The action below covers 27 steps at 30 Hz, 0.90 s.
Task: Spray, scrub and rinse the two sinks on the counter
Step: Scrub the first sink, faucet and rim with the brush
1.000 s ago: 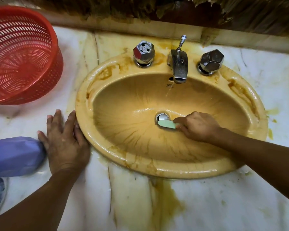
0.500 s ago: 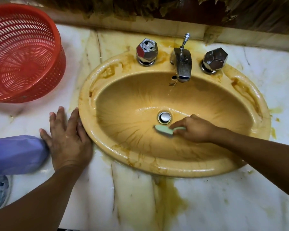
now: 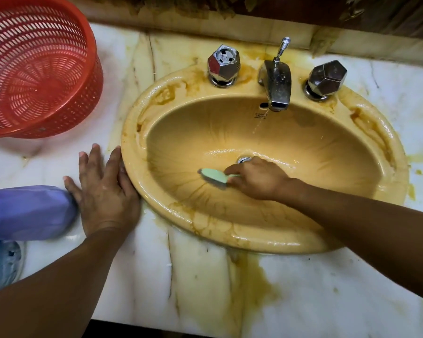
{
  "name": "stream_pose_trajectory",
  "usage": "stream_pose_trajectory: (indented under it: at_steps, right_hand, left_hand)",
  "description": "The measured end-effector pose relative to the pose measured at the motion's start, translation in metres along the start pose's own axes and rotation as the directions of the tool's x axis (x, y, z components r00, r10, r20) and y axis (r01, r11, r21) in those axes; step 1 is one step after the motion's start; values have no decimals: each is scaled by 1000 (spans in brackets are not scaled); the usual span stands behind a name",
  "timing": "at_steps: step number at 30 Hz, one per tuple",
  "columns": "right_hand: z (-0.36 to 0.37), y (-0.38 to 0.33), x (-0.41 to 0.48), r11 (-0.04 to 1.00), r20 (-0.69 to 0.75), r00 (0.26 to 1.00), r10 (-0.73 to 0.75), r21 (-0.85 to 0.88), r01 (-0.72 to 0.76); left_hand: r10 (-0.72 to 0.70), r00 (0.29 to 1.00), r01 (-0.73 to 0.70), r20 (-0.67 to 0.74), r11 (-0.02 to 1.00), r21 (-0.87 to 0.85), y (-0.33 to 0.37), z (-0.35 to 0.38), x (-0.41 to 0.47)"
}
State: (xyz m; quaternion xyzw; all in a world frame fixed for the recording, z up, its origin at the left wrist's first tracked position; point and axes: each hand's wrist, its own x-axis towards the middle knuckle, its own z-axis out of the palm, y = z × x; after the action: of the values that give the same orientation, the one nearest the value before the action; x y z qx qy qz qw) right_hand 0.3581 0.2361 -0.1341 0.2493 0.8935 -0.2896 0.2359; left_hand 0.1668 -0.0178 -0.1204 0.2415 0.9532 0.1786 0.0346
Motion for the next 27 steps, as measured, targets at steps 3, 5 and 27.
stream_pose_trajectory:
  at_steps: [3, 5, 27]
  right_hand:
    - [1, -39, -3, 939, 56, 982, -179, 309, 154]
    - [-18, -35, -14, 930, 184, 961, -209, 340, 137]
    - [-15, -34, -20, 976, 225, 971, -81, 215, 31]
  left_hand:
    - [-1, 1000, 1, -5, 1000, -5, 1, -1, 0]
    - [-1, 1000, 1, -6, 1000, -9, 1, -2, 1]
    - [8, 1000, -8, -4, 1000, 10, 0, -2, 3]
